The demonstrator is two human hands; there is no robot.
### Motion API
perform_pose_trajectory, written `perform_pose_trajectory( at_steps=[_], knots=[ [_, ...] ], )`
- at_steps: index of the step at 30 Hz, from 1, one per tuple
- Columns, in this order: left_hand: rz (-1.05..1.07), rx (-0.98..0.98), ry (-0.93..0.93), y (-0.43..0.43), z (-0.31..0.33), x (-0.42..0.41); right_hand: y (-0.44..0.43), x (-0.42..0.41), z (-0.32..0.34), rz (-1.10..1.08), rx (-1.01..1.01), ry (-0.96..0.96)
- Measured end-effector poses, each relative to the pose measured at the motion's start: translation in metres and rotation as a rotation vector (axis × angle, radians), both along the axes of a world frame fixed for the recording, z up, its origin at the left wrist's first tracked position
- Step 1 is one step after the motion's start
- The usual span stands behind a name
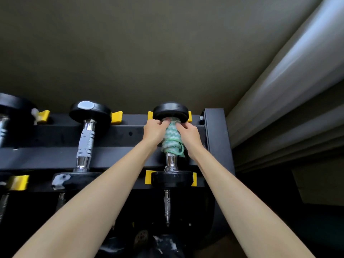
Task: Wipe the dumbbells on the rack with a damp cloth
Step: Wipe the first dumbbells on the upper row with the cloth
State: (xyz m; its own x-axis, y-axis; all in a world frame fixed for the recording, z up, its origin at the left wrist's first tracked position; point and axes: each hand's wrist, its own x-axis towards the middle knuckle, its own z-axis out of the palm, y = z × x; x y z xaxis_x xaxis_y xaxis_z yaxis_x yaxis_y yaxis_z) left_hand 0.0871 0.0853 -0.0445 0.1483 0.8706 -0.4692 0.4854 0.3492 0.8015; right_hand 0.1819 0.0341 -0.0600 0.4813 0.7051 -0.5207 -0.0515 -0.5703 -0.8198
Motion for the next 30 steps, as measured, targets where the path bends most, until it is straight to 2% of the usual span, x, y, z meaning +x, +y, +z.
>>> perform_pose_trajectory(
  at_steps=[4,7,12,15,22,30],
  knots=[
    [-0.174,-0.030,0.104,0.001,0.006,-0.010,-0.006,0.009,0.000,0.171,-0.113,0.000],
    [-0.287,-0.103,0.109,-0.002,0.014,-0.016,-0.015,0.010,0.011,0.312,-0.231,-0.037],
    [-0.457,-0.159,0.207,-0.018,0.024,-0.026,-0.039,0.005,0.023,0.432,-0.363,-0.061],
    [-0.599,-0.174,0.313,-0.028,0.026,-0.033,-0.055,0.004,0.035,0.484,-0.370,-0.074],
    [-0.849,-0.092,0.484,-0.044,0.040,-0.039,-0.066,-0.003,0.050,0.663,-0.399,-0.298],
    [-0.918,-0.036,0.428,-0.043,0.051,-0.046,-0.074,-0.011,0.068,0.673,-0.381,-0.447]
  ],
)
